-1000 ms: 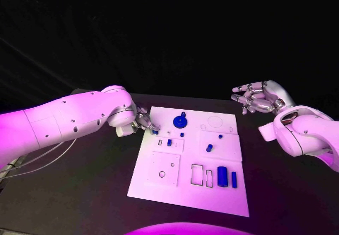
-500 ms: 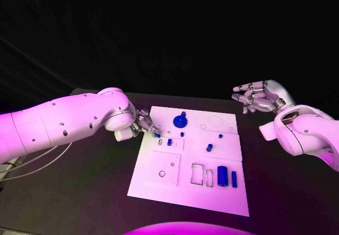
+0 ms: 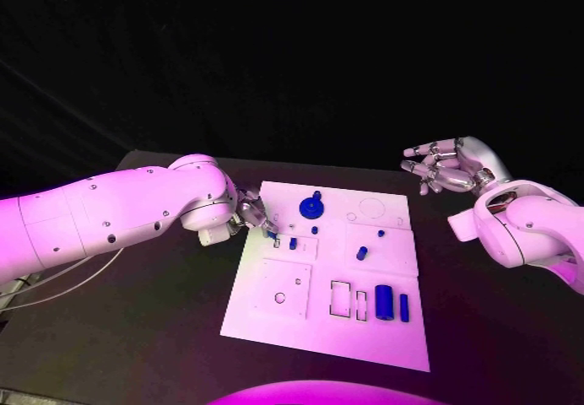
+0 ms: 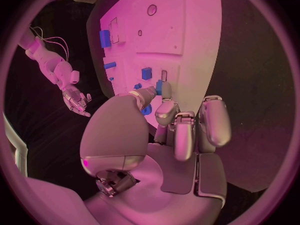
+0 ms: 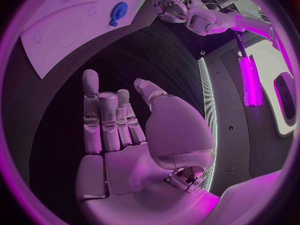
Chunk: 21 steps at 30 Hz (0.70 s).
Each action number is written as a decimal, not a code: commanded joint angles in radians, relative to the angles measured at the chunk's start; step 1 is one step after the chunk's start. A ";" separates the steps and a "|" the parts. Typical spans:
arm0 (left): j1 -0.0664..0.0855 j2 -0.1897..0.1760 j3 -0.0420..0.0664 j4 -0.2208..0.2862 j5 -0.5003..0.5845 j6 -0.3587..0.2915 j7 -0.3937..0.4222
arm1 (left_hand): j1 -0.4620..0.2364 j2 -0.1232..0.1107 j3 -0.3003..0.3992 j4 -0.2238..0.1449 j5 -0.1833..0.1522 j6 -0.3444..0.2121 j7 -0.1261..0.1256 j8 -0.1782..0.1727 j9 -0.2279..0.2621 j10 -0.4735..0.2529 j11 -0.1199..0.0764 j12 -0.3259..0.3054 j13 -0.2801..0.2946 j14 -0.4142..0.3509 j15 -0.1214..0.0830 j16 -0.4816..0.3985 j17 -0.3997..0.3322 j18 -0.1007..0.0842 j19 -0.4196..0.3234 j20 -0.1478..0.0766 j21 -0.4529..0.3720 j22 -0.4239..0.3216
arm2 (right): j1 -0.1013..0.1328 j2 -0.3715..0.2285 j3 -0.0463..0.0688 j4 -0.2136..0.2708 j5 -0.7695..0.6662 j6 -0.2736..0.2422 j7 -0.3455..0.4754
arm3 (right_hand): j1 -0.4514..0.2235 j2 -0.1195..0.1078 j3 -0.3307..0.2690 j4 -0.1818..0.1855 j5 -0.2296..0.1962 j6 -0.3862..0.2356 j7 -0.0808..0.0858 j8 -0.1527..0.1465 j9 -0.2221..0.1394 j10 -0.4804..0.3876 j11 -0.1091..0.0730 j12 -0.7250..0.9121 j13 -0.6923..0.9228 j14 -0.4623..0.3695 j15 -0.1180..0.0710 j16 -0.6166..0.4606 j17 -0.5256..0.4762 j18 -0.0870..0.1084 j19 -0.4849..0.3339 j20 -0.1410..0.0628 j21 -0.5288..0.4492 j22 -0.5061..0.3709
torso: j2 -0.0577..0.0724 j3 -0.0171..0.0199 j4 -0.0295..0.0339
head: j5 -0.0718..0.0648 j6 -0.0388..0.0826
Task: Assemble the parts on the task board
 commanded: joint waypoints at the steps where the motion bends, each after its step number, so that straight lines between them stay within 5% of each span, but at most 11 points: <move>1: -0.006 0.001 0.000 0.010 -0.112 -0.013 0.027 | -0.002 -0.007 0.161 -0.167 -0.004 0.005 -0.006 0.006 -0.001 0.007 -0.001 0.004 0.002 0.107 -0.002 0.006 0.263 -0.006 0.009 0.000 0.005 0.004 | 0.000 0.001 0.000 0.001 0.000 0.013 0.010 | 0.011 -0.002 -0.007 -0.001 0.005 -0.005 -0.001 0.006 0.001 -0.004 -0.001 -0.003 -0.001 -0.005 -0.001 -0.002 -0.001 0.013 -0.008 0.002 -0.006 -0.002 | 0.000 -0.0002 -0.0003 | -0.001 -0.002; 21: -0.034 0.004 0.000 0.030 -0.149 -0.035 0.032 | -0.007 -0.010 0.168 -0.170 -0.004 0.008 -0.007 0.009 0.000 0.017 -0.002 0.011 0.016 0.107 -0.003 0.006 0.263 -0.008 0.014 -0.001 0.013 0.012 | 0.000 0.000 0.000 0.001 0.000 0.014 0.010 | 0.012 -0.002 -0.008 -0.001 0.006 -0.007 0.000 0.006 0.000 -0.008 0.000 -0.005 -0.005 -0.007 0.000 -0.004 -0.004 0.013 -0.009 0.002 -0.008 -0.003 | 0.000 0.0007 -0.0005 | 0.000 -0.009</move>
